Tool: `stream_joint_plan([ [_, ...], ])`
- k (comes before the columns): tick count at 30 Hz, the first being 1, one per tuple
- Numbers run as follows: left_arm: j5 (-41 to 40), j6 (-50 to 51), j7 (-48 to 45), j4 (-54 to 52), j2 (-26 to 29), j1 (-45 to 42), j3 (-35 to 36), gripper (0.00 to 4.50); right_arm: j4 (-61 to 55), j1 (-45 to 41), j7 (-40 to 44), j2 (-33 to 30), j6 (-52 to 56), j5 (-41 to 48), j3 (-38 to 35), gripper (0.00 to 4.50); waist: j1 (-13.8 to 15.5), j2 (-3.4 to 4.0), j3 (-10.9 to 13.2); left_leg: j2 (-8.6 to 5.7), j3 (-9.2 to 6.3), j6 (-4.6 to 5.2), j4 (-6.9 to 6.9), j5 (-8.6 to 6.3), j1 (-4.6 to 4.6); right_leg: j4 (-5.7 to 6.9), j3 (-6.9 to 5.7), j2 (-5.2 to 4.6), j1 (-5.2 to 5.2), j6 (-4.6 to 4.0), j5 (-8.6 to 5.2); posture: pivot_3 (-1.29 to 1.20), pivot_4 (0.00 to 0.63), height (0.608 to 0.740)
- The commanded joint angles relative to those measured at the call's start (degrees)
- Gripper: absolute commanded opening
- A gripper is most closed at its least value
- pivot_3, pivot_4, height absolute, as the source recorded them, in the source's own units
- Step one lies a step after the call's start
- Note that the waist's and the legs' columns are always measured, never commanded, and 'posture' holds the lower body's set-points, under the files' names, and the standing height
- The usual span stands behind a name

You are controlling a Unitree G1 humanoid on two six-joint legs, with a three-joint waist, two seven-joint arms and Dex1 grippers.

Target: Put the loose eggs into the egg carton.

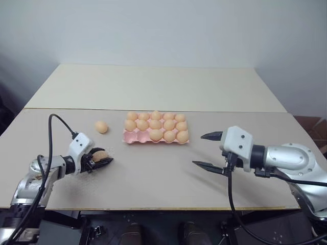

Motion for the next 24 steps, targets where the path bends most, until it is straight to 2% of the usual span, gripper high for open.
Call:
stream_joint_plan([
  [1, 0.6, 0.1, 0.6, 0.5, 0.3, -0.4, 0.3, 1.80, -1.6, -0.5, -1.0, -0.2, -0.6, -0.3, -0.6, 4.50, 0.0, 0.00, 0.0, 0.00, 0.00, 0.00, 0.00, 0.00, 0.00, 0.00, 0.00, 0.00, 0.00, 0.00, 0.00, 0.00, 0.150, 0.740],
  [4, 0.4, -1.3, 0.4, -0.2, -0.3, -0.8, 0.0, 1.78, -1.2, -0.8, -1.3, 0.0, -1.0, -0.7, 0.0, 4.50, 0.1, 0.00, 0.0, -0.01, 0.00, 0.00, 0.00, 0.00, -0.02, -0.02, 0.01, 0.00, 0.00, 0.00, 0.00, 0.00, 0.150, 0.740],
  [9, -4.5, -0.3, -2.6, -5.6, -1.9, -2.1, 1.0, 1.78, -0.7, -1.5, -1.9, 0.4, -1.4, -1.3, 0.6, 4.50, 0.1, -0.01, 0.0, -0.01, -0.01, 0.00, 0.01, 0.00, -0.04, -0.02, 0.00, 0.00, 0.00, 0.00, 0.00, 0.00, 0.150, 0.740],
  [13, -7.0, -0.1, -2.8, -6.2, -5.8, -8.1, -0.3, 1.78, -0.6, -1.9, -2.9, 1.0, -1.4, -1.9, 1.1, 4.50, 0.4, -0.05, 0.0, -0.03, -0.05, 0.01, 0.07, 0.00, -0.08, -0.01, -0.03, 0.00, 0.02, 0.01, 0.01, 0.00, 0.150, 0.740],
  [19, -2.5, -3.6, -1.9, 6.9, -12.9, -19.3, -5.7, 1.78, -1.6, -1.8, -4.2, 1.7, -1.1, -2.7, 1.6, 4.50, 0.3, -0.08, 0.0, -0.10, -0.08, 0.02, 0.13, 0.01, -0.01, -0.03, -0.02, 0.00, 0.22, 0.04, 0.03, 0.00, 0.150, 0.740],
  [24, 1.4, -9.1, -1.4, 16.3, -17.1, -25.3, -8.6, 1.78, -3.1, -0.8, -5.7, 1.8, 0.0, -3.1, 0.7, 4.50, 0.0, -0.09, -0.1, -0.11, -0.10, 0.02, 0.15, 0.01, -0.03, -0.04, -0.01, 0.00, 0.22, 0.06, 0.05, 0.00, 0.150, 0.740],
])
